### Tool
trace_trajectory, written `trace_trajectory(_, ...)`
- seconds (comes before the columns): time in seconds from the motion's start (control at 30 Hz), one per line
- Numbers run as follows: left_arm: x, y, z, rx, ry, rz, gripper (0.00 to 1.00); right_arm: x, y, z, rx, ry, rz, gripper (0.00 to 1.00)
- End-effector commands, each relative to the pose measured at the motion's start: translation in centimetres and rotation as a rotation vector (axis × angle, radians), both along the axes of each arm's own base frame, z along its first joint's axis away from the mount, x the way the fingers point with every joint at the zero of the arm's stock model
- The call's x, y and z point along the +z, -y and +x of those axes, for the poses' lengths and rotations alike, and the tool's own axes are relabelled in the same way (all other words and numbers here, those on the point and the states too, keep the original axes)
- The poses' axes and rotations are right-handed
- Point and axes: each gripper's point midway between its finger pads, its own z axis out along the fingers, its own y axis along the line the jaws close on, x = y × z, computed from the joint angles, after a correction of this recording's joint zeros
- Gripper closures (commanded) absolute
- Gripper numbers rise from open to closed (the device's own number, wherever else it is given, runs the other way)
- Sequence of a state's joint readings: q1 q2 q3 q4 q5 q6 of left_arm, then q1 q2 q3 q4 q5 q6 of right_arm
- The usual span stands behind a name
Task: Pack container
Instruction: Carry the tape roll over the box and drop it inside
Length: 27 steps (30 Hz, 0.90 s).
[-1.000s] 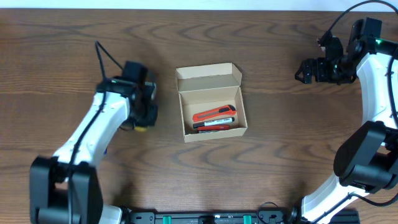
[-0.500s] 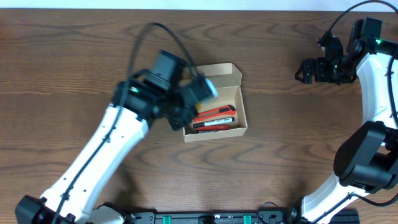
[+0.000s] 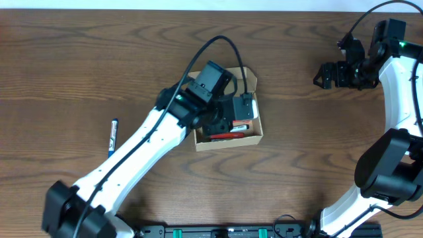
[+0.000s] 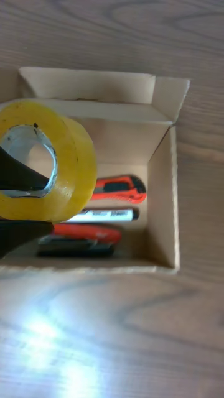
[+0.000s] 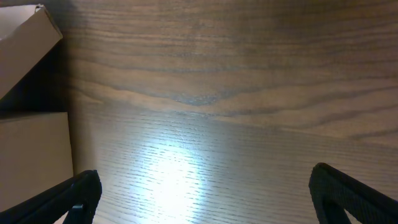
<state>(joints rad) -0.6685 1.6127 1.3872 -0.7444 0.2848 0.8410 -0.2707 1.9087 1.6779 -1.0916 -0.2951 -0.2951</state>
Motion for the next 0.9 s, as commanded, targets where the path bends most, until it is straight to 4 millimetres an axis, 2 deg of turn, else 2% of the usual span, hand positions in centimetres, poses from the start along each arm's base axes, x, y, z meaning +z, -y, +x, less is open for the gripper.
trace_trajectory(0.0,-1.3,0.7,1.2,-0.013,0.005,0.012,0.94,0.8,-0.2,-0.2,-0.007,0.015,-0.001,0.01)
trace_trajectory(0.2,-5.5,0.8,1.4,-0.011,-0.077,0.081,0.94,0.8,-0.2,-0.2,-0.007,0.016,-0.001,0.01)
trace_trajectory(0.37,-8.8,-0.8,1.3,0.015,-0.127,0.201,0.94,0.8,-0.2,-0.2,-0.007,0.016,-0.001,0.01)
trace_trajectory(0.63,-10.4,-2.0,2.1,0.047,-0.128,0.269,0.94,0.8,-0.2,-0.2,-0.007,0.016,-0.001,0.01)
trace_trajectory(0.73,-10.5,-2.3,2.3,0.06,-0.131,0.27,0.82,0.8,-0.2,-0.2,-0.007,0.016,-0.001,0.01)
trace_trajectory(0.8,-10.5,-2.5,2.5,0.075,-0.136,0.268,0.51,0.8,-0.2,-0.2,-0.007,0.016,-0.001,0.01)
trace_trajectory(0.87,-10.5,-2.6,2.5,0.086,-0.14,0.267,0.53,0.8,-0.2,-0.2,-0.007,0.015,-0.001,0.01)
